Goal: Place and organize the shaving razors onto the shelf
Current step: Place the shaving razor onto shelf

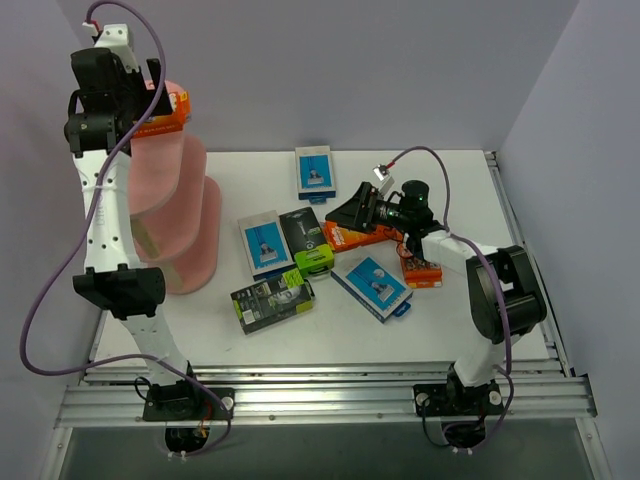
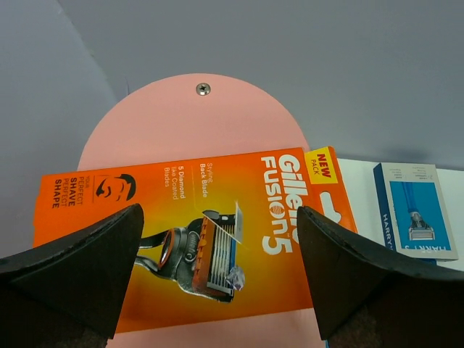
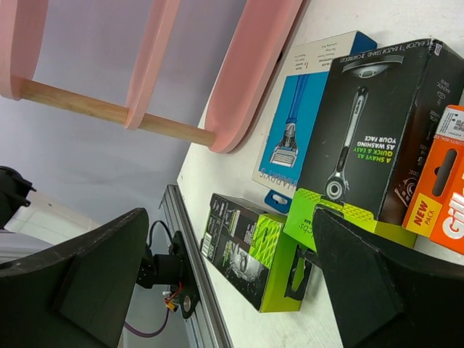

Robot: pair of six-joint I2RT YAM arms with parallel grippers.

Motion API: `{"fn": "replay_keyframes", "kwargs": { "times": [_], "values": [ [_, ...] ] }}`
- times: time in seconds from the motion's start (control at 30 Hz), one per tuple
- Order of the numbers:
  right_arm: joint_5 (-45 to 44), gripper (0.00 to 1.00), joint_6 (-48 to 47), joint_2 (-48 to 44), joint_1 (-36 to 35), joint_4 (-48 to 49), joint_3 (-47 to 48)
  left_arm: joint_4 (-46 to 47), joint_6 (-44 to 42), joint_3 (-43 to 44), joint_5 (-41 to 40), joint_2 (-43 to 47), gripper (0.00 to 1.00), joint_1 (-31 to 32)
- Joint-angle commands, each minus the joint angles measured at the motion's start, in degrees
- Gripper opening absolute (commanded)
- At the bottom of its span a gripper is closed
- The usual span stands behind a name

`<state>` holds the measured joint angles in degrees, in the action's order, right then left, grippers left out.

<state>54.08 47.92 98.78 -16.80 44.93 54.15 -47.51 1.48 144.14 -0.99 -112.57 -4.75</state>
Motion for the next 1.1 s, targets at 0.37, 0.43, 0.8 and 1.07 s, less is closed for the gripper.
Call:
{"fn": "replay_keyframes", "kwargs": {
  "times": [0.37, 0.43, 0.8, 1.07],
  "values": [
    [2.7, 0.91, 0.9, -4.1, 0.4, 5.3, -0.6, -3.9, 5.9, -6.5, -2.1, 11.6, 0.95, -4.7],
    [2.8, 0.91, 0.9, -4.3, 0.4, 5.8, -0.7, -4.5, 6.5, -7.7, -3.0, 11.8, 0.96, -5.8],
    [3.4, 0.91, 2.4, -4.2, 0.4, 8.9, -2.1, -3.5, 9.3, -7.2, -0.9, 10.4, 0.96, -8.4],
    [3.7, 0.91, 3.1, -3.8, 0.4, 10.3, -2.3, -7.8, 12.5, -6.0, -0.7, 8.2, 0.96, -9.0]
  ]
}}
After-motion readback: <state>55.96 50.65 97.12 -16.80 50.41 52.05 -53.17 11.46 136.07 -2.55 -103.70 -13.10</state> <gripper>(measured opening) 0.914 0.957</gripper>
